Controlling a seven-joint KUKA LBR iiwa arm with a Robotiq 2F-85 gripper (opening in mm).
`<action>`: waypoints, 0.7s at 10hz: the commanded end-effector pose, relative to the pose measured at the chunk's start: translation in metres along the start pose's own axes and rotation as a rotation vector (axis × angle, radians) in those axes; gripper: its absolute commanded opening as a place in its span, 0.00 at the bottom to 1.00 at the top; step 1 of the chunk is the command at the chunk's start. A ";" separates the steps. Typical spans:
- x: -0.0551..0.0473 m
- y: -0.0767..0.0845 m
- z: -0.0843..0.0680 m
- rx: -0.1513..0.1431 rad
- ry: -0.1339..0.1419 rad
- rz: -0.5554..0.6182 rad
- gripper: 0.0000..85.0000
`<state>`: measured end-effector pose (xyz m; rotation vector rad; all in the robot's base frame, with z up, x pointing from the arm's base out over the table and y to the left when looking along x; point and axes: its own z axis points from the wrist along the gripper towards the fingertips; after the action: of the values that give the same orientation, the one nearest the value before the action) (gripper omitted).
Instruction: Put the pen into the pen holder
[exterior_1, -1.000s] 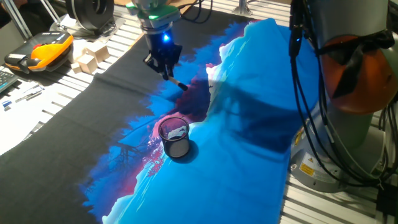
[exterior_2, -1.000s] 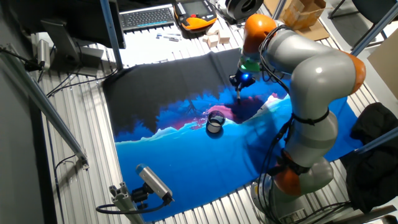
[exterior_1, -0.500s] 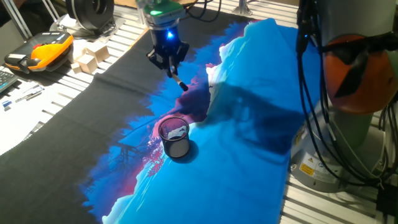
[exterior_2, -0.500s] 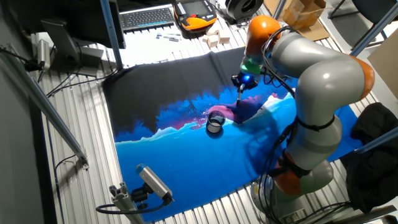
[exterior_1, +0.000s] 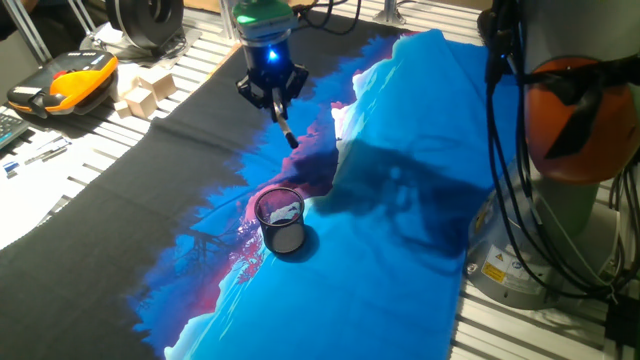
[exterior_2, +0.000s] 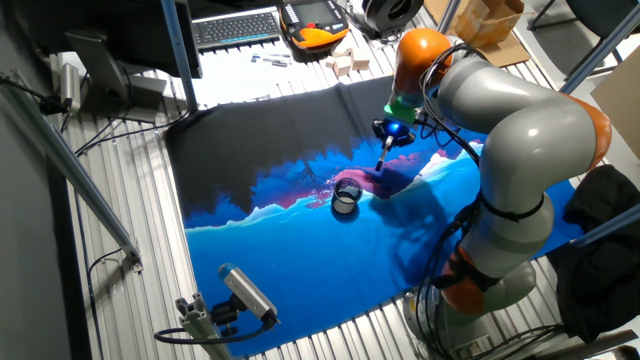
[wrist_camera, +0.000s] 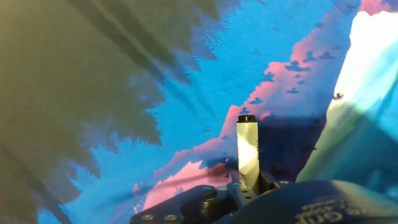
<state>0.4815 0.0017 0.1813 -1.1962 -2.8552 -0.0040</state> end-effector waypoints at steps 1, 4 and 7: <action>0.000 0.000 0.000 0.000 0.001 0.006 0.00; 0.000 0.000 0.000 -0.007 0.014 0.038 0.00; 0.000 0.000 0.000 0.016 0.003 0.092 0.00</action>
<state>0.4814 0.0017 0.1813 -1.3220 -2.7879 0.0162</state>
